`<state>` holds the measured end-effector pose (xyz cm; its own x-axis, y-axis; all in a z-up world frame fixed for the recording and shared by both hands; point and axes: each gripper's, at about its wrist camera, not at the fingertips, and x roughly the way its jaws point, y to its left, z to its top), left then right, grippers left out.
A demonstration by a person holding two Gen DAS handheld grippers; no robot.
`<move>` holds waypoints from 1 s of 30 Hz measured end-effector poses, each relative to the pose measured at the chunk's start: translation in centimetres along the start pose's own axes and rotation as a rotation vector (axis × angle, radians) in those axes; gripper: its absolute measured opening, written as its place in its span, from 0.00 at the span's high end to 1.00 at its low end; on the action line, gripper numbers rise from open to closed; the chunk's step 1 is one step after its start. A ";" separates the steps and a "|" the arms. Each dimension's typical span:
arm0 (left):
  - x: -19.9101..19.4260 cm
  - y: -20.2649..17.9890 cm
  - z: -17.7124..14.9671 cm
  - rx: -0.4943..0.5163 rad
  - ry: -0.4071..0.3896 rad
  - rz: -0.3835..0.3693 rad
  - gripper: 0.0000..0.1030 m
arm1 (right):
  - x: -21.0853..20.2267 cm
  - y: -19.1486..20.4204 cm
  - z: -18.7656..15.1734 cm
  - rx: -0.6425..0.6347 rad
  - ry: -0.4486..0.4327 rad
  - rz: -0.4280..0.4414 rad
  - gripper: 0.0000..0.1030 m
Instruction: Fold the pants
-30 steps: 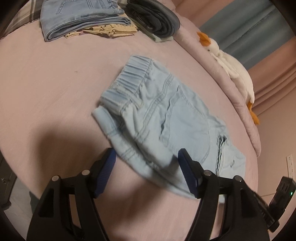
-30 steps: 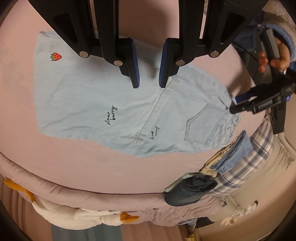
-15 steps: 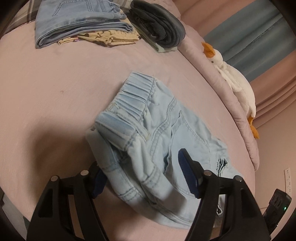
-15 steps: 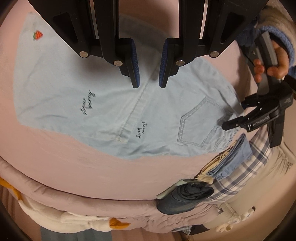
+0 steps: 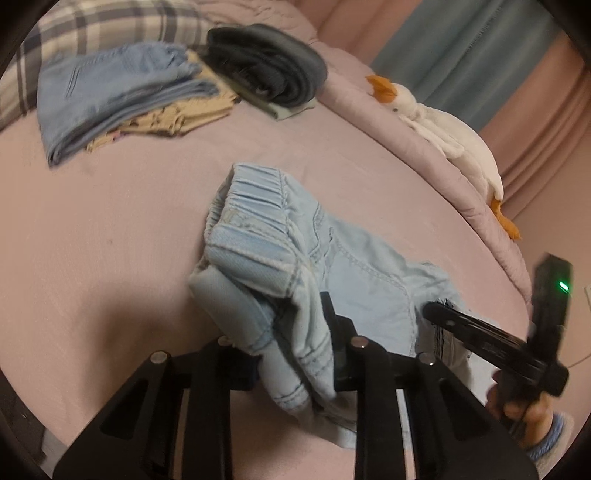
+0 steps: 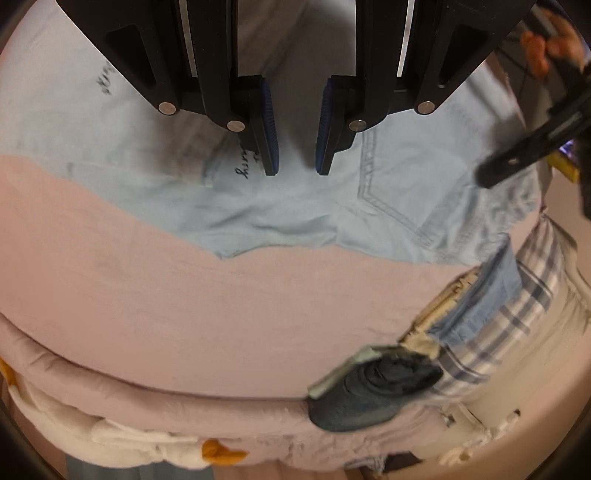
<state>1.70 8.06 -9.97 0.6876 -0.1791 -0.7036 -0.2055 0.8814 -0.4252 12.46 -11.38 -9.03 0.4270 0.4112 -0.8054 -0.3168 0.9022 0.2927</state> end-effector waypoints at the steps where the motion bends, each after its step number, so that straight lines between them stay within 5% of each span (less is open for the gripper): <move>1: -0.1 -0.2 0.1 0.015 -0.004 0.004 0.76 | 0.7 0.1 -0.2 -0.001 0.025 -0.010 0.80; 17: -0.4 -1.5 -0.2 0.100 -0.027 0.030 0.76 | -3.8 5.5 -8.0 -0.182 0.201 0.004 0.80; 25: -0.9 -3.4 -0.3 0.162 -0.047 0.030 0.76 | -4.0 5.2 -9.8 -0.158 0.179 0.001 0.80; 30: -1.9 -4.9 0.1 0.207 -0.079 0.024 0.76 | -6.0 3.1 -10.4 -0.058 0.149 0.076 0.80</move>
<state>1.45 4.17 -6.50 0.7381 -0.1293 -0.6622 -0.0808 0.9575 -0.2769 0.06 -12.38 -8.67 0.2713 0.4505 -0.8506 -0.3939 0.8583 0.3290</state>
